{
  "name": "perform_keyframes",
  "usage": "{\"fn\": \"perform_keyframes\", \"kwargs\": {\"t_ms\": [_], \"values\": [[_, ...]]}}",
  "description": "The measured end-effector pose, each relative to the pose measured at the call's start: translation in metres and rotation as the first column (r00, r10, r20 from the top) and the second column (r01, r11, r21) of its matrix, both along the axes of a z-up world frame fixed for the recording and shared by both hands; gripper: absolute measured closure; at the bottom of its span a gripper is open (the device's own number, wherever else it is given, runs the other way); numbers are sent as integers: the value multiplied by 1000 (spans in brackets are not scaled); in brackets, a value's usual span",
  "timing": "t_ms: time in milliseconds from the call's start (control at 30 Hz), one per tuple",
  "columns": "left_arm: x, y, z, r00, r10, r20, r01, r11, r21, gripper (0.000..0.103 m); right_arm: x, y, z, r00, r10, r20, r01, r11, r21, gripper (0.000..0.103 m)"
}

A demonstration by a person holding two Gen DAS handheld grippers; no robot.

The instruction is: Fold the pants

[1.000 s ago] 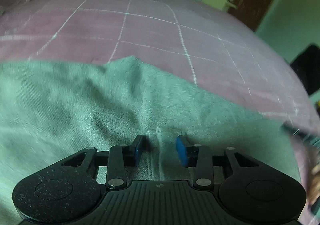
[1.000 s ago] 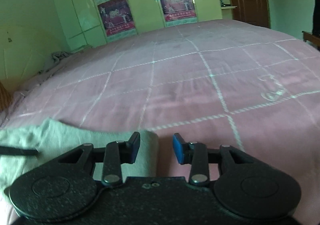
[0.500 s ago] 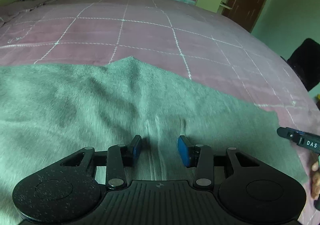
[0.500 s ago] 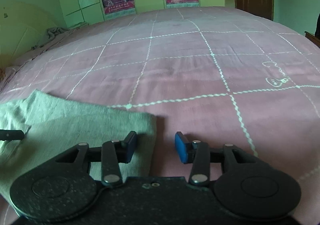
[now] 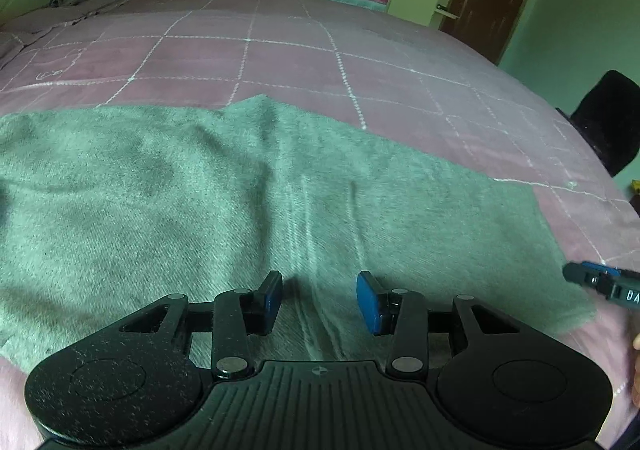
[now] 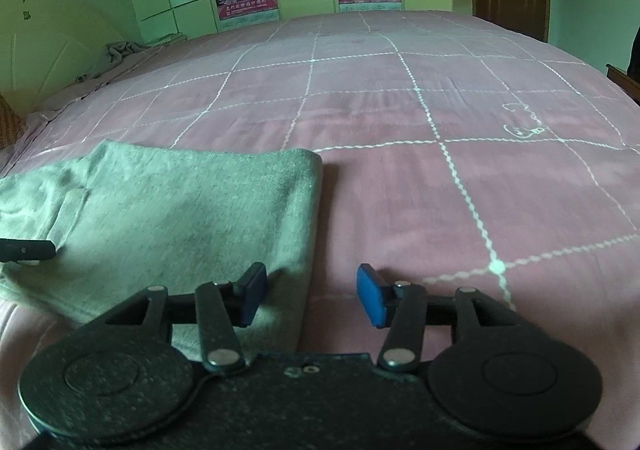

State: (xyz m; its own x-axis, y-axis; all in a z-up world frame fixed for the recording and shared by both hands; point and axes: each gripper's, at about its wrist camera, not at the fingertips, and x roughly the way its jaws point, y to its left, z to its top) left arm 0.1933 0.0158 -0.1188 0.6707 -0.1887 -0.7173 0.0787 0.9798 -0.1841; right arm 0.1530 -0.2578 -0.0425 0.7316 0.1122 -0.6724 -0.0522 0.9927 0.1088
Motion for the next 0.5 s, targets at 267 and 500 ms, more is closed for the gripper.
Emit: {"fn": "perform_keyframes", "kwargs": {"t_ms": [267, 500], "values": [[-12, 1, 0, 1000, 25, 4, -25, 999, -32, 61, -11, 1, -4, 1000, 11, -16, -11, 1000, -12, 51], [-14, -5, -8, 1000, -2, 2, 2, 1000, -2, 59, -14, 5, -5, 1000, 24, -18, -24, 1000, -9, 49]]}}
